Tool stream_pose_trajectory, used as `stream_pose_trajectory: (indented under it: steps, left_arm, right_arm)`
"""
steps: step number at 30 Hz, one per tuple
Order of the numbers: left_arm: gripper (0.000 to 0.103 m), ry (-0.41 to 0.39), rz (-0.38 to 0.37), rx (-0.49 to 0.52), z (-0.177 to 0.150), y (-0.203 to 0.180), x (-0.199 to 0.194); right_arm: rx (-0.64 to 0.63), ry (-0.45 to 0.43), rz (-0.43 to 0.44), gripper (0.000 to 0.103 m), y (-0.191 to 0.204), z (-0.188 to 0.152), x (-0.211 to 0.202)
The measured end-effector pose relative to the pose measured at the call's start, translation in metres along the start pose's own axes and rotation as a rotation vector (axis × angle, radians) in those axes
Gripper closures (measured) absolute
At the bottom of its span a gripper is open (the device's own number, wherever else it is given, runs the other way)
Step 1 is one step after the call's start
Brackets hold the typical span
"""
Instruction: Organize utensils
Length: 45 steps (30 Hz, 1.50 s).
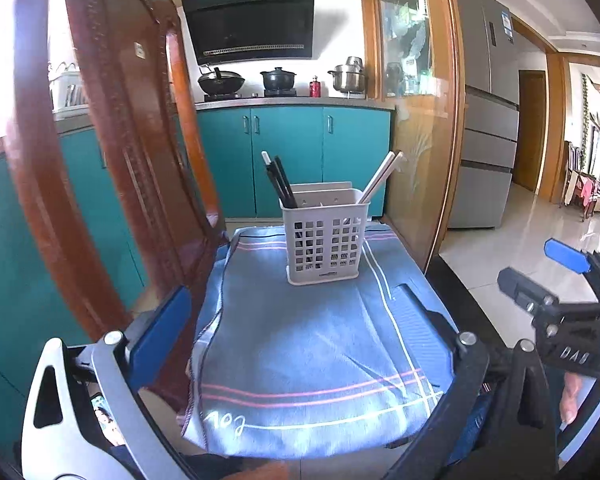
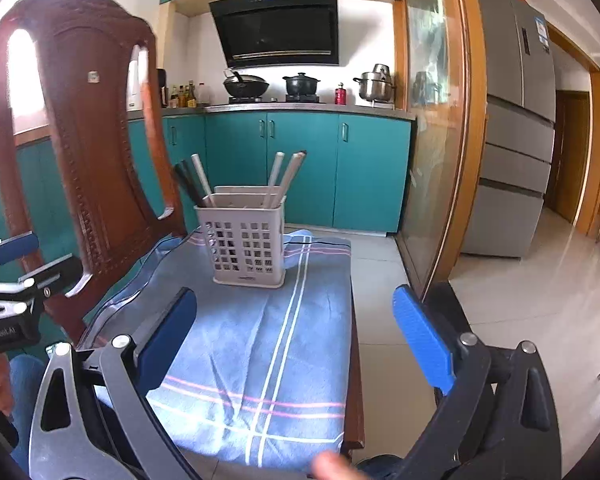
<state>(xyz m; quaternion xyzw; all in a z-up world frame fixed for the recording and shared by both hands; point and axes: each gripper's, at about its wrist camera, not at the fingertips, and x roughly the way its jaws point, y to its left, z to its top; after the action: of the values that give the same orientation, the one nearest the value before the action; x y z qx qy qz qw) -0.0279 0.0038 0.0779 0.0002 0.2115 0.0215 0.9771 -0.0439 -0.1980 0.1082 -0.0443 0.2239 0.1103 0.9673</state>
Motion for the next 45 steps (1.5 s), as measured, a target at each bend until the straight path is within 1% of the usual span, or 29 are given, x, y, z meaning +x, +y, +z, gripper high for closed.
stream_pose_trajectory:
  steps: [4,14,25,45]
  left_arm:
    - [0.003,-0.016,0.013,0.01,-0.002,0.002,-0.013]
    - [0.003,-0.036,0.011,0.016,-0.006,0.001,-0.031]
    - [0.003,-0.036,-0.002,0.047,-0.007,-0.007,-0.033]
    - [0.003,-0.048,-0.029,0.052,-0.005,-0.011,-0.039]
  right_arm:
    - [-0.027,-0.016,-0.014,0.003,0.012,-0.005,-0.016]
    - [-0.074,-0.048,-0.025,0.003,0.026,-0.006,-0.037]
    - [-0.062,-0.044,-0.038,0.003,0.024,-0.008,-0.039]
    - [-0.054,-0.041,-0.046,0.003,0.021,-0.009,-0.041]
